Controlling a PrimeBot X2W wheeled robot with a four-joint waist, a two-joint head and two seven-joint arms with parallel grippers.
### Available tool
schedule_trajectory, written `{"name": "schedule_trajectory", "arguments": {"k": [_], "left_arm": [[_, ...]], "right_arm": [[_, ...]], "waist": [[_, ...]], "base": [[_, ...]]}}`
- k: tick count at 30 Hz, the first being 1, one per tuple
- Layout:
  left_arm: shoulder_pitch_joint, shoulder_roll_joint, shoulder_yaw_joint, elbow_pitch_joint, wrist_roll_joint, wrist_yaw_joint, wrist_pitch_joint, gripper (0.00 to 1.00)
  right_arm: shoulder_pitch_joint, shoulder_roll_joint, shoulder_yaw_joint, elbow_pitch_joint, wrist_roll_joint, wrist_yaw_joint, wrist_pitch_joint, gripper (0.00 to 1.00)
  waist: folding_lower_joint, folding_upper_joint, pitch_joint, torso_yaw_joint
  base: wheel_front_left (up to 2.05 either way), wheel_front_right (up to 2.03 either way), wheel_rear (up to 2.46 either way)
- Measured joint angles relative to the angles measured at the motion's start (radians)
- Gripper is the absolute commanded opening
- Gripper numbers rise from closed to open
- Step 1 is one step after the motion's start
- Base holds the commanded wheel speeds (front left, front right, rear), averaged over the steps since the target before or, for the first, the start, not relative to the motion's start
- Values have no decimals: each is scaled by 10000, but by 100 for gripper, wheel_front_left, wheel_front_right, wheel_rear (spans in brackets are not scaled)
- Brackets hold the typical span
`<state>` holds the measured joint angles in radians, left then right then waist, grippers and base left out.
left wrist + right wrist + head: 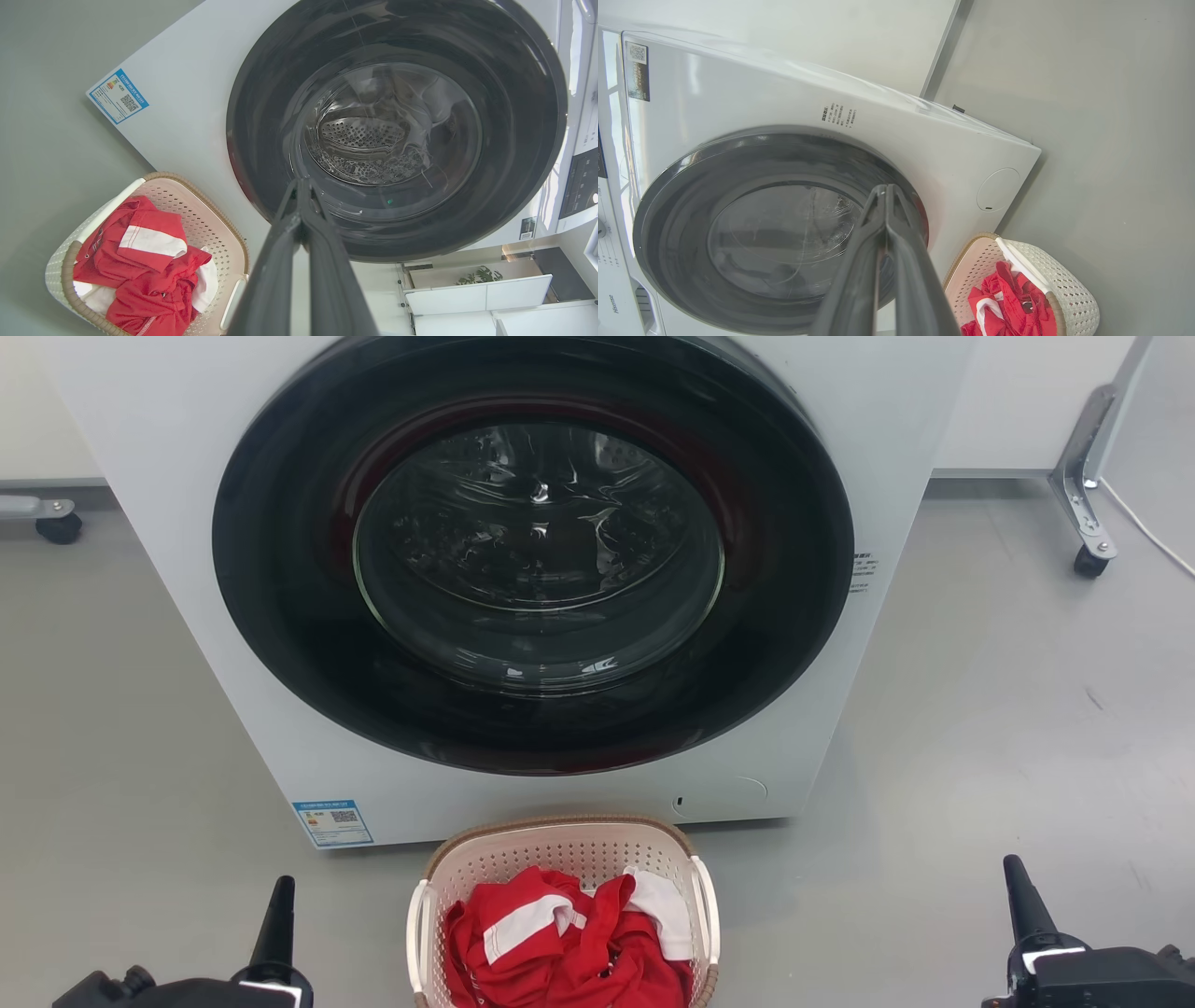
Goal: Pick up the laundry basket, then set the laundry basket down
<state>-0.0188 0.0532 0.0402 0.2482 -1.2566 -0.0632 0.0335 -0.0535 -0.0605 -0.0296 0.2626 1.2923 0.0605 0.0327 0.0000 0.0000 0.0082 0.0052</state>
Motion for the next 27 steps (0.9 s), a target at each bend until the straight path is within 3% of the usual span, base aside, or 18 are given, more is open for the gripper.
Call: {"name": "schedule_trajectory", "arguments": {"k": [20, 27], "left_arm": [[-483, -82, 474, 416, -3066, -525, 723, 0], [-611, -105, 506, 456, -3440, -606, 803, 0]], "right_arm": [[-236, 144, -934, 336, 2778, 543, 729, 0], [-389, 159, -1028, 360, 3037, 598, 807, 0]], "waist": [[0, 0, -60, -48], [0, 0, -65, -52]], "base": [[0, 0, 0], [0, 0, 0]]}}
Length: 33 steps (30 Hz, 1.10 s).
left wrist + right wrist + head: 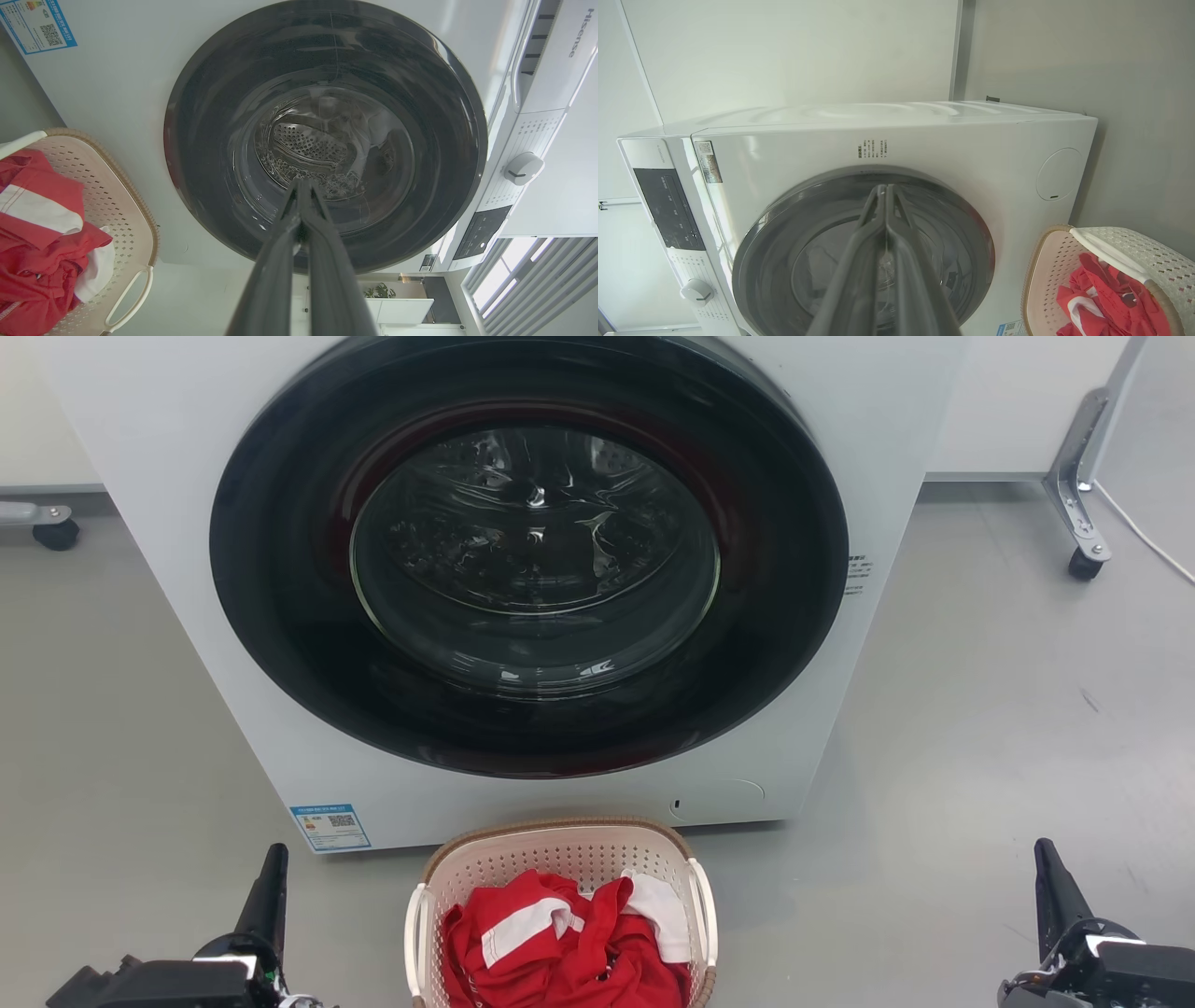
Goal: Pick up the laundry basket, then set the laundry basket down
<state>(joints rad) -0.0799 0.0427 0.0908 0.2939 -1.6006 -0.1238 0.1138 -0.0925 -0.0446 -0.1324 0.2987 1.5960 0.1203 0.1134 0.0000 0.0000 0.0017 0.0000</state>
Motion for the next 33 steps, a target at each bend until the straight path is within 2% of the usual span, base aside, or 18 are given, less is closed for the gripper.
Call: {"name": "schedule_trajectory", "arguments": {"k": [33], "left_arm": [[0, -8, -2, 10, -2, 0, 0, 0]], "right_arm": [[-1, 4, 0, 2, 12, 0, -2, 0]], "waist": [[0, 0, 0, 0]], "base": [[0, 0, 0]]}}
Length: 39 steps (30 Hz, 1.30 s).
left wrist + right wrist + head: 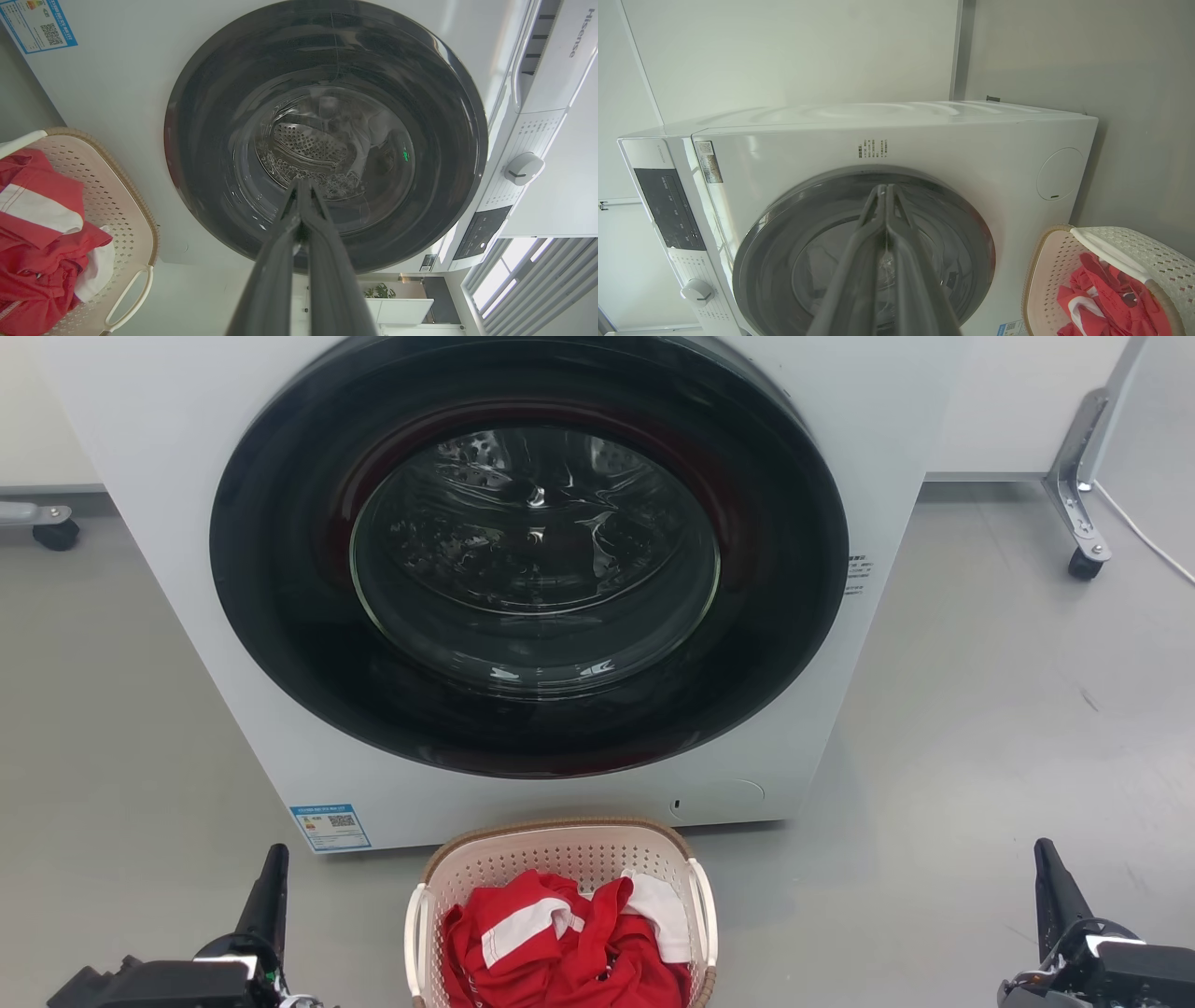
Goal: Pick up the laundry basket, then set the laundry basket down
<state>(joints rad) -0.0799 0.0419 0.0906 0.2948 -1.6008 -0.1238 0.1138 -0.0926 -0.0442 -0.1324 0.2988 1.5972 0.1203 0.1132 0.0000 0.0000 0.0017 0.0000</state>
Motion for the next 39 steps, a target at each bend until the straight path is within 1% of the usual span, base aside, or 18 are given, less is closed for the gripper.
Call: {"name": "schedule_trajectory", "arguments": {"k": [39], "left_arm": [[0, 0, 0, 2, 0, 0, 0, 0]], "right_arm": [[0, 2, 0, -2, 13, 0, 0, 0]], "waist": [[0, 0, 0, 0]], "base": [[0, 0, 0]]}}
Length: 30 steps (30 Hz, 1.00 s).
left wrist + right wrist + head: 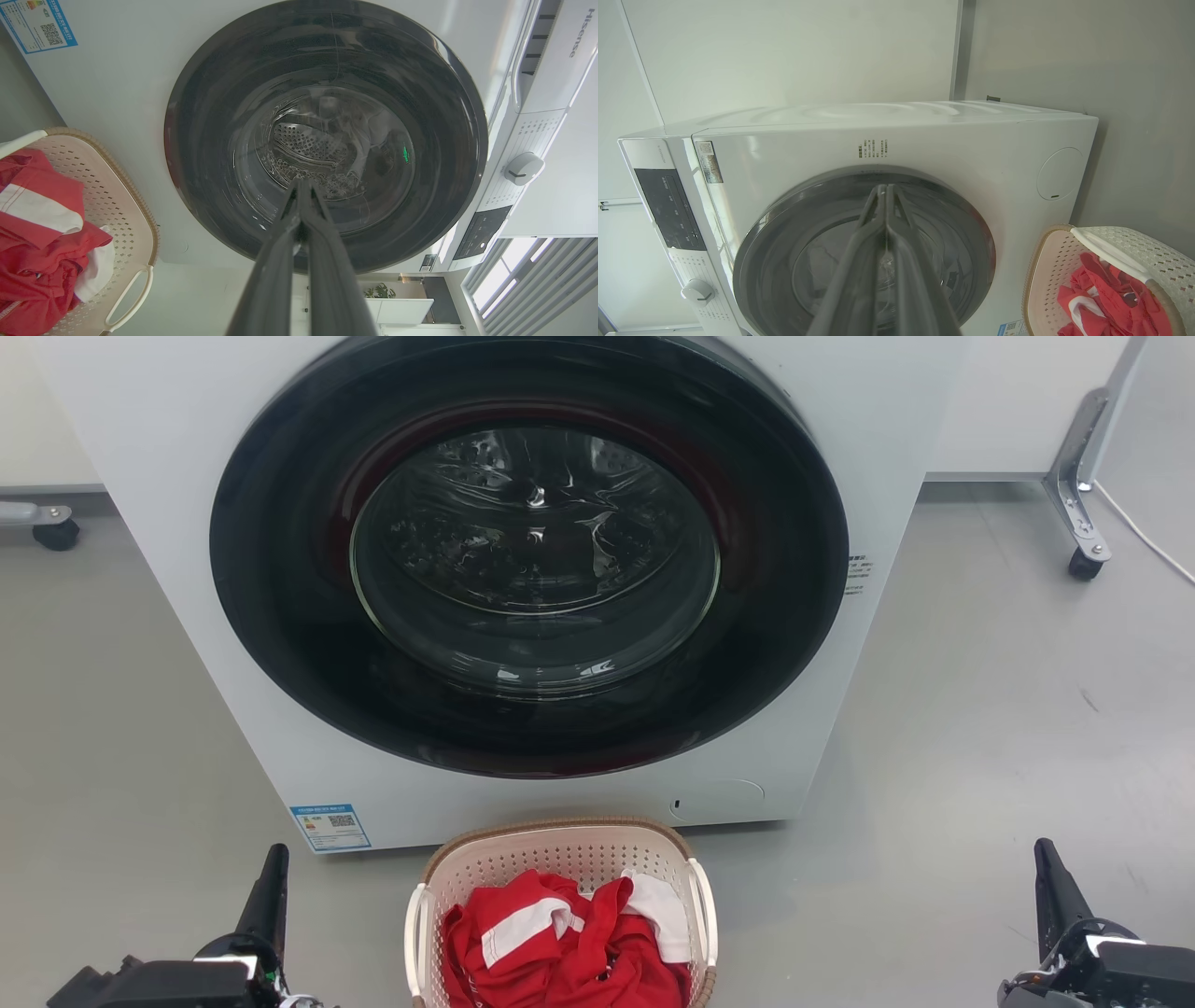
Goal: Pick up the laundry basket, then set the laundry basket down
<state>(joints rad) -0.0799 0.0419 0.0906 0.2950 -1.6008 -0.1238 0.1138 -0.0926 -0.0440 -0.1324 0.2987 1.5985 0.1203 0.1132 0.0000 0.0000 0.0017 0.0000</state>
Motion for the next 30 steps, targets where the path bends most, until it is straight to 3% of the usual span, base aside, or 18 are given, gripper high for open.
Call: {"name": "schedule_trajectory", "arguments": {"k": [30], "left_arm": [[0, 0, 0, -4, -2, 0, 0, 0]], "right_arm": [[0, 0, 0, -4, 0, 0, 0, 0]], "waist": [[0, 0, 1, 0]], "base": [[0, 0, 0]]}}
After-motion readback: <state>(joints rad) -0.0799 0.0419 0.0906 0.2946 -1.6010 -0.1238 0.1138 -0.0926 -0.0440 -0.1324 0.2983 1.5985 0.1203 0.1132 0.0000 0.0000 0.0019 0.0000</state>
